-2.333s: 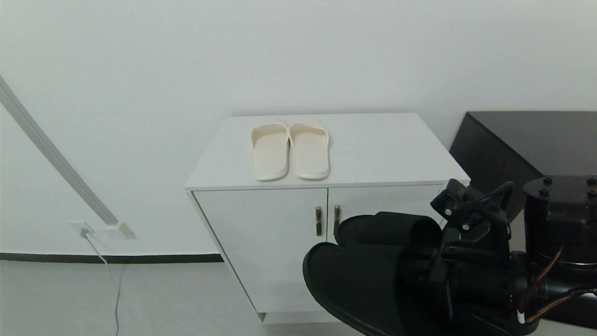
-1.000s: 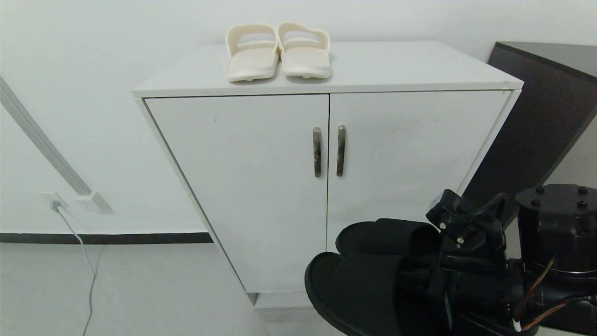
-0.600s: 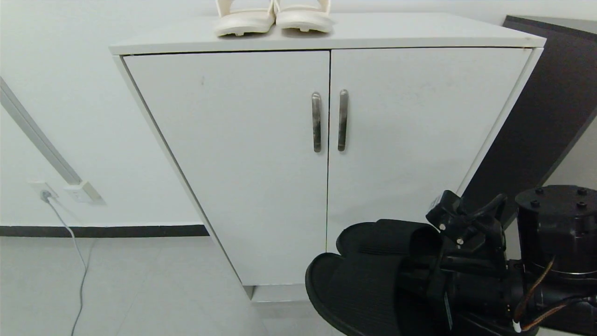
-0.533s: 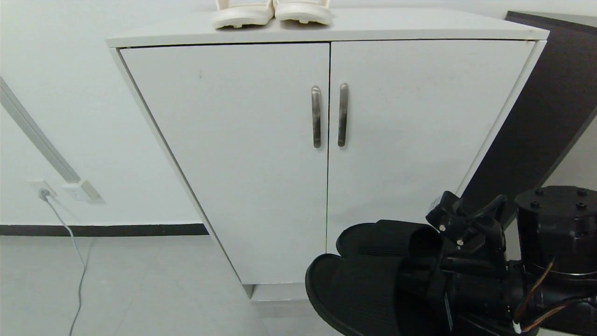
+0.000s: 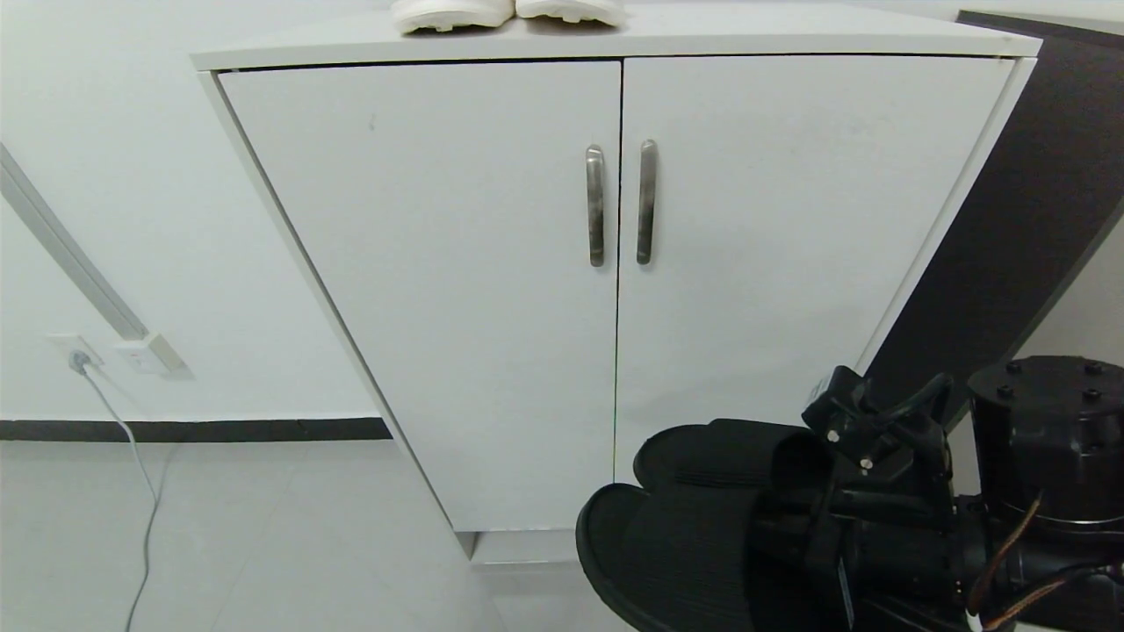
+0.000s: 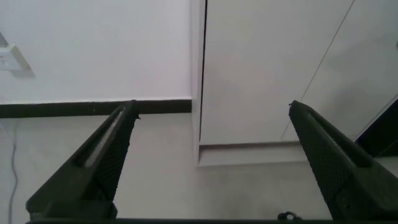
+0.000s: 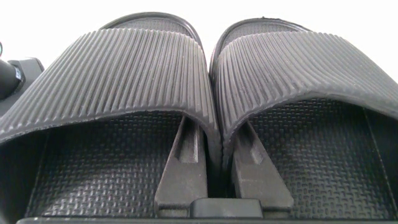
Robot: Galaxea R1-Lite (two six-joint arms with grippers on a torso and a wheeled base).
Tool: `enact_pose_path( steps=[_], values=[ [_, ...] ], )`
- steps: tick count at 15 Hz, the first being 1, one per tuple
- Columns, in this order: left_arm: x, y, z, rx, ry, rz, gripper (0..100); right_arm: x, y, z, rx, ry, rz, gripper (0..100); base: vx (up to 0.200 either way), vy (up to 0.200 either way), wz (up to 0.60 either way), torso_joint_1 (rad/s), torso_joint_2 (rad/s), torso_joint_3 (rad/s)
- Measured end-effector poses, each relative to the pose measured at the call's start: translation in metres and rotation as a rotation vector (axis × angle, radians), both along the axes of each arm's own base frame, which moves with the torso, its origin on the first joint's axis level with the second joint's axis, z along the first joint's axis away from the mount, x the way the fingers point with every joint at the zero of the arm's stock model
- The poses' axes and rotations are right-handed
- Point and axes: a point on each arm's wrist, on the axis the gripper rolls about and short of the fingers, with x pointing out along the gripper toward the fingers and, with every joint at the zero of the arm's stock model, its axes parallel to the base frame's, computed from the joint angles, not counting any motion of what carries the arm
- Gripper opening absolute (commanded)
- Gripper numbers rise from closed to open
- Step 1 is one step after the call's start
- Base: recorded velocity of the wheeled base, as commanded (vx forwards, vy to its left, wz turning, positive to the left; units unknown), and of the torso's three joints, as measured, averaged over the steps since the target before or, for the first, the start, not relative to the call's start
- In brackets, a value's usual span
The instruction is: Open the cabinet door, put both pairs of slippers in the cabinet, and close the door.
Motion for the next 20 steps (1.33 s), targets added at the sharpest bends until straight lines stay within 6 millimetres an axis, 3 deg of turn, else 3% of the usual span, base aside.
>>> enact_pose_path(
  steps=[3,7,16,20],
  values=[
    [-0.006,0.000,0.035,-0.066,-0.035,-0.027,100,0.000,0.000,-0.001,-0.009,-0.004,0.007,0,0.000,0.000,0.00,0.000,0.00,0.000],
    [0.008,-0.005,0.066,-0.089,0.042,-0.236,100,-0.001,-0.001,-0.004,-0.013,-0.001,0.007,0,0.000,0.000,0.00,0.000,0.00,0.000],
    [0.078,-0.012,0.108,-0.098,0.109,-0.467,100,-0.003,0.004,-0.006,-0.018,0.007,0.019,0,0.000,0.000,0.00,0.000,0.00,0.000],
    [0.108,-0.026,0.131,-0.095,0.153,-0.599,100,-0.003,0.005,-0.005,-0.014,0.009,0.022,0,0.000,0.000,0.00,0.000,0.00,0.000]
  ],
)
